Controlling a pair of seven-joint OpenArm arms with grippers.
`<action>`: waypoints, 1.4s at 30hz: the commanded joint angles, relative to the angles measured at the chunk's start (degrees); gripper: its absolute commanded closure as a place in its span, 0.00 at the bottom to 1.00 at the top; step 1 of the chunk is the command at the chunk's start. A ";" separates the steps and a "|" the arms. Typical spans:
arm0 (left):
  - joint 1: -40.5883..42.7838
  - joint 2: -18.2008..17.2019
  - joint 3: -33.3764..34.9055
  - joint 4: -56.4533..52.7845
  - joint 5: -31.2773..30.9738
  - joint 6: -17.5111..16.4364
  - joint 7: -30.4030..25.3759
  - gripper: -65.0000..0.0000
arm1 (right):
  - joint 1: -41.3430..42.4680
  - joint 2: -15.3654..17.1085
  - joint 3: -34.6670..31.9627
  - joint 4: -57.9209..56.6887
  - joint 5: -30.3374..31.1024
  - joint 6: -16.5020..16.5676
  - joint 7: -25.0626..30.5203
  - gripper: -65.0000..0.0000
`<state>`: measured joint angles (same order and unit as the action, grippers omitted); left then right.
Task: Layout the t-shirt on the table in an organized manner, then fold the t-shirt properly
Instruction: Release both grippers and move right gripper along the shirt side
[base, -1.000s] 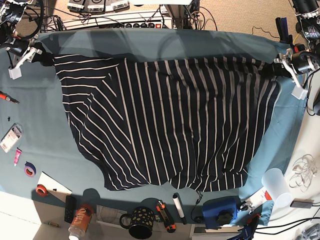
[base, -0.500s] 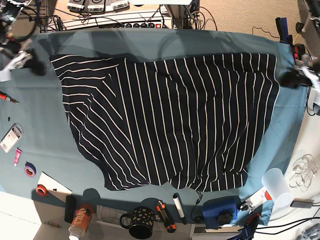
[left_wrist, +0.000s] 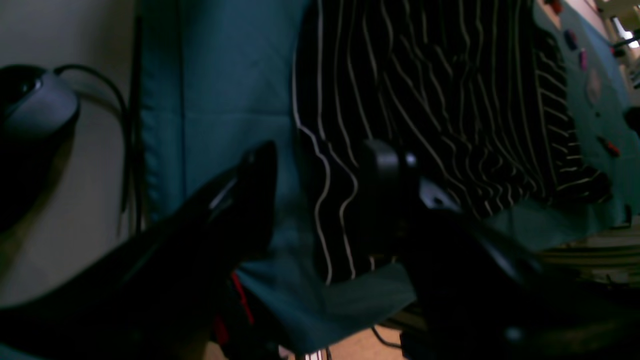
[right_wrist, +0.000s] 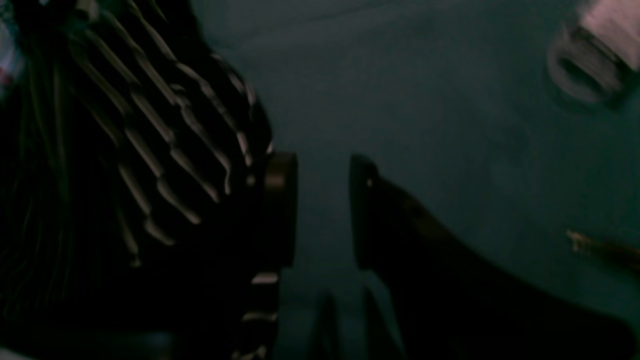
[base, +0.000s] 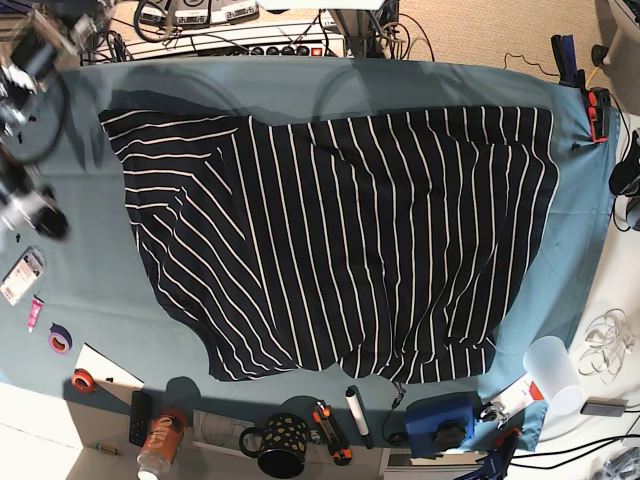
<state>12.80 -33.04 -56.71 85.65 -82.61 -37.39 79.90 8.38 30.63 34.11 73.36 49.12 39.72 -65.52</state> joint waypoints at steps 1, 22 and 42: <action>-0.31 -1.55 -0.44 0.85 -1.49 -0.15 -1.09 0.57 | 2.99 1.70 -2.73 -0.07 0.02 0.28 3.78 0.72; -0.59 -1.25 -0.44 0.85 -2.08 -0.15 -1.92 0.57 | 14.08 -6.69 -22.53 -19.19 -10.34 -0.13 -3.89 0.83; -0.59 0.00 -0.44 0.85 -2.29 -0.15 -2.54 0.57 | -12.87 -0.33 -1.70 10.05 6.51 -0.33 -12.68 1.00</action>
<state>12.53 -31.44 -56.71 85.65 -83.20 -37.36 78.78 -4.99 28.71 32.03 82.61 55.07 39.03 -78.32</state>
